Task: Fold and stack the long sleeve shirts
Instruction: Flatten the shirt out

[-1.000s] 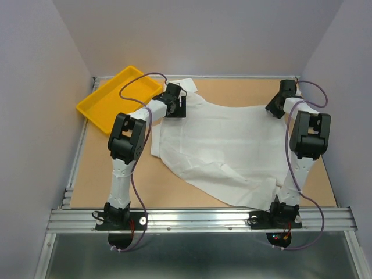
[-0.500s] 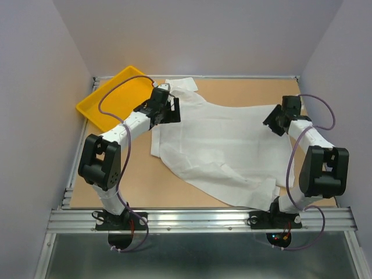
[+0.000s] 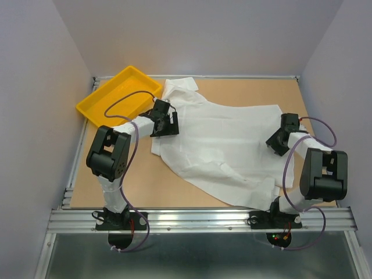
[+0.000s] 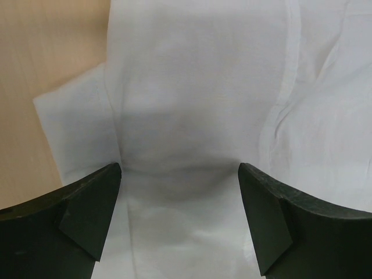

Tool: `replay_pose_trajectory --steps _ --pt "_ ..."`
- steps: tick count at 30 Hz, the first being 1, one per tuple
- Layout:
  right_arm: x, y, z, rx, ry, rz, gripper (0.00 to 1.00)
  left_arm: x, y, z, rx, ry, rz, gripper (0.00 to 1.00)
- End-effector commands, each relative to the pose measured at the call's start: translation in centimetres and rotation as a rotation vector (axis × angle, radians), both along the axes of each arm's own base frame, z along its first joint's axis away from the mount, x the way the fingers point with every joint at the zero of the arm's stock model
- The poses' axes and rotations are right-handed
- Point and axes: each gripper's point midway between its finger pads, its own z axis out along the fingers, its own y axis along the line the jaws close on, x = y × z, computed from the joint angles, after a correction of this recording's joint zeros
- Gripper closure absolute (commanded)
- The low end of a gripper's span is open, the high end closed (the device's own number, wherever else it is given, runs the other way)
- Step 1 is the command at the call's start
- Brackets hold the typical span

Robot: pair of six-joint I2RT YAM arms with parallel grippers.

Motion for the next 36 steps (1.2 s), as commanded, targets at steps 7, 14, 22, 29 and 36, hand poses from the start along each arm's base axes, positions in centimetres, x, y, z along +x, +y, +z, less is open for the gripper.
replay_pose_trajectory --steps 7,14,22,29,36 --pt "-4.0 -4.9 -1.0 -0.004 0.004 -0.268 0.49 -0.2 1.4 -2.1 0.003 0.072 0.038 0.06" --pt "-1.7 -4.8 3.6 -0.018 -0.127 -0.169 0.48 0.6 0.4 0.8 -0.042 0.025 0.003 0.06" --pt "1.8 -0.5 6.8 0.013 -0.194 0.08 0.47 0.0 -0.2 4.1 -0.069 -0.034 -0.009 0.06" --pt "3.7 2.5 3.8 0.012 -0.105 0.181 0.47 0.4 -0.3 0.9 -0.049 0.02 0.017 0.08" --pt "5.6 2.8 2.0 0.022 -0.109 0.168 0.48 3.0 -0.5 -0.4 -0.011 0.011 0.043 0.09"
